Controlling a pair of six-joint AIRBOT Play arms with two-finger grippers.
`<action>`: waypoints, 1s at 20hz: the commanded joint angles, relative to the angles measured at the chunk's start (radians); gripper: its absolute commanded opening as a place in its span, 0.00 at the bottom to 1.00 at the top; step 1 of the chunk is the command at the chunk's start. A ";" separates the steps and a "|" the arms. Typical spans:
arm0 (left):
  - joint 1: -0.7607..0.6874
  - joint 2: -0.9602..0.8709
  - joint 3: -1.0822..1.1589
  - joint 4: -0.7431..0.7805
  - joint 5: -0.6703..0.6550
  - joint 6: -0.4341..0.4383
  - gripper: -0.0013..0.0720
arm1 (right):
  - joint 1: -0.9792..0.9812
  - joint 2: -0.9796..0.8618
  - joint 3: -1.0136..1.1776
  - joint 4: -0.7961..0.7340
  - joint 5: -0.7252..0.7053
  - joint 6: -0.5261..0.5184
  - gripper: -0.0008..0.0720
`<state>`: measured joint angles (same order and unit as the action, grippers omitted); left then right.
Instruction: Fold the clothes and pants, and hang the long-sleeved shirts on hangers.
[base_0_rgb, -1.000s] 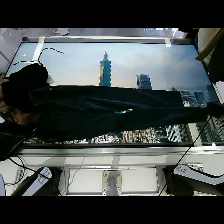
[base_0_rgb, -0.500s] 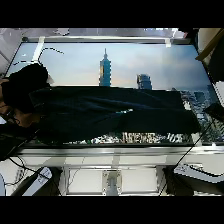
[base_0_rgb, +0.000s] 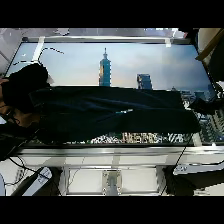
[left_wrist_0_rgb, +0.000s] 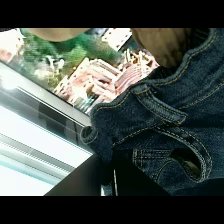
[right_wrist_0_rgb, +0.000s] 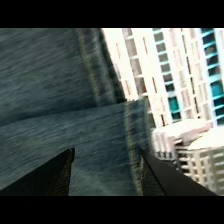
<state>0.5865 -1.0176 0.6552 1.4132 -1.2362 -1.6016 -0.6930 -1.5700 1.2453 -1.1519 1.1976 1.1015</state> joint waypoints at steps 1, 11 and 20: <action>0.001 0.000 0.000 0.000 0.002 0.000 0.05 | 0.005 -0.027 0.012 -0.039 -0.013 0.003 0.64; 0.001 0.000 0.000 0.000 0.000 0.000 0.05 | 0.008 -0.079 0.013 0.042 0.141 -0.076 0.63; 0.001 0.000 0.000 0.000 -0.003 0.000 0.05 | 0.007 -0.084 0.181 -0.089 0.103 -0.036 0.62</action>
<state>0.5865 -1.0176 0.6552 1.4128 -1.2385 -1.6016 -0.6861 -1.6482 1.3937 -1.1870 1.3117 1.0443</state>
